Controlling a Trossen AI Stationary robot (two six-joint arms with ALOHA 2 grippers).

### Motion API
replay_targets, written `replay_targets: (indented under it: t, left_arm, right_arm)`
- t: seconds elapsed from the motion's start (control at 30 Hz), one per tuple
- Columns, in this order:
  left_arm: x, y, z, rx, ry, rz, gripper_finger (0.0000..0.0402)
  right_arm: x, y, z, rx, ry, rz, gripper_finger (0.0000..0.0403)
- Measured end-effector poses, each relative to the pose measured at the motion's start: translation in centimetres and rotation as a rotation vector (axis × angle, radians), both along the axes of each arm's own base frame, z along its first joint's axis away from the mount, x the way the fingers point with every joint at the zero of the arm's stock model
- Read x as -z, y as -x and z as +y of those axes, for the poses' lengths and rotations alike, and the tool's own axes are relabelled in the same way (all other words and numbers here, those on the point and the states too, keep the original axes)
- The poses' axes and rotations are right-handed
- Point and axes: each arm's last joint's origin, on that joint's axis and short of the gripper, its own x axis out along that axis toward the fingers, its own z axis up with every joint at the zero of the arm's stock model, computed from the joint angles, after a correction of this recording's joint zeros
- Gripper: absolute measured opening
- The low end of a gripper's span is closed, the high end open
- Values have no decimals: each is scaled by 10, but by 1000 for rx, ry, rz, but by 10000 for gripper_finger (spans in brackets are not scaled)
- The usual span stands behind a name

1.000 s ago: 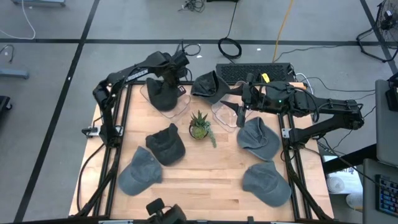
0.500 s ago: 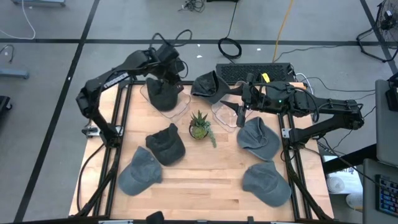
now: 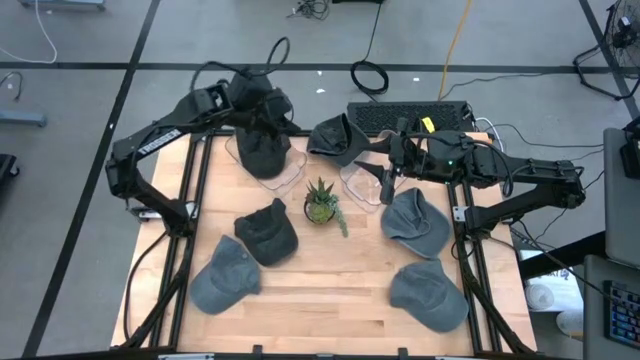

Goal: Pick & Place hat
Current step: Put the top black cap into the left transparent bin

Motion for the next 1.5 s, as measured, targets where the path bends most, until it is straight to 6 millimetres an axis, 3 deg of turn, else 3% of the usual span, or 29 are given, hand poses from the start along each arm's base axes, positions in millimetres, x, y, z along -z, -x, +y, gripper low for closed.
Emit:
replay_targets:
  t: [0.2,0.4,0.6,0.87,1.03,1.2,1.5]
  left_arm:
    - [-20,6,-31,67,-6,-107,2]
    - [-32,9,-53,104,-12,-174,2]
    - [-38,13,-62,120,-25,-202,2]
    - [-37,11,-66,124,-6,-202,1]
    - [-37,11,-66,121,1,-203,1]
    - [-37,11,-66,120,1,-202,1]
    - [-37,11,-66,120,2,-202,1]
  right_arm:
    - [-1,2,-13,124,-65,-29,167]
    - [-10,5,-46,198,-143,-12,242]
    - [-13,3,-90,247,-243,98,301]
    - [-12,2,-166,277,-376,145,309]
    - [2,8,-210,312,-452,195,309]
    - [31,11,-245,348,-548,268,309]
    - [78,-4,-282,392,-639,365,309]
